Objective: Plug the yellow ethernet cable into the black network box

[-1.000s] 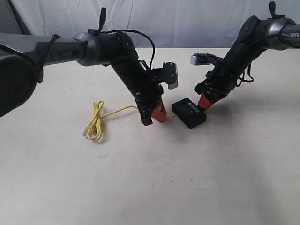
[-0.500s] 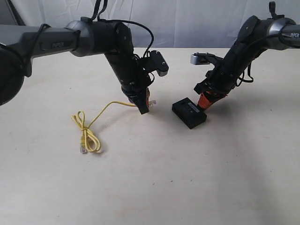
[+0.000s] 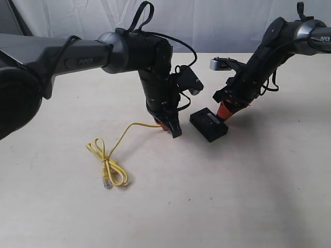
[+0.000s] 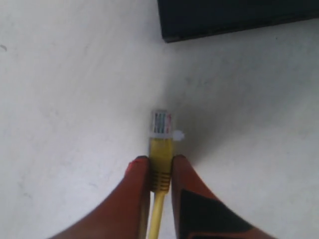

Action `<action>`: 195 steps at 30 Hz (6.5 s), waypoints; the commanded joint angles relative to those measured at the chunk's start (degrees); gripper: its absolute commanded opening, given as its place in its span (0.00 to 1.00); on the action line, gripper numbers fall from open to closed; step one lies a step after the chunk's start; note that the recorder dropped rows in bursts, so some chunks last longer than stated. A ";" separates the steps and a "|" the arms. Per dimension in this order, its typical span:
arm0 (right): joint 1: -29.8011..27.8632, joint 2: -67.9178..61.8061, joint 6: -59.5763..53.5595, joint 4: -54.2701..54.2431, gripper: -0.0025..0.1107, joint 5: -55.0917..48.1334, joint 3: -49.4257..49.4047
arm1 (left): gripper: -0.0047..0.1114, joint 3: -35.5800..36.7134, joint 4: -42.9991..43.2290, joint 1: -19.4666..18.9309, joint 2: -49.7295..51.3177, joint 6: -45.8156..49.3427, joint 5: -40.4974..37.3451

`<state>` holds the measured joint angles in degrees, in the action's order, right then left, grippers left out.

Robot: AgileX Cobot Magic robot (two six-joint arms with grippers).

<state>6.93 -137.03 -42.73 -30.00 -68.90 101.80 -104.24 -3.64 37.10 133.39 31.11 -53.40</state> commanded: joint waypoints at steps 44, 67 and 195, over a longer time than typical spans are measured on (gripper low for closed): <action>-0.28 -0.45 0.00 -2.92 0.01 0.85 0.20 | 0.04 0.17 -1.18 2.45 1.74 -0.10 3.43; -0.28 -0.45 0.08 -3.29 0.01 1.06 0.20 | 0.04 0.28 3.07 3.00 1.57 -1.86 8.46; -0.44 -0.45 -7.59 -11.55 0.01 -1.06 0.20 | 0.04 0.28 -10.25 3.56 1.87 9.91 18.60</action>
<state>6.00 -137.59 -49.33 -35.91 -66.11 101.80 -103.79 -10.78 39.83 135.09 40.53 -40.76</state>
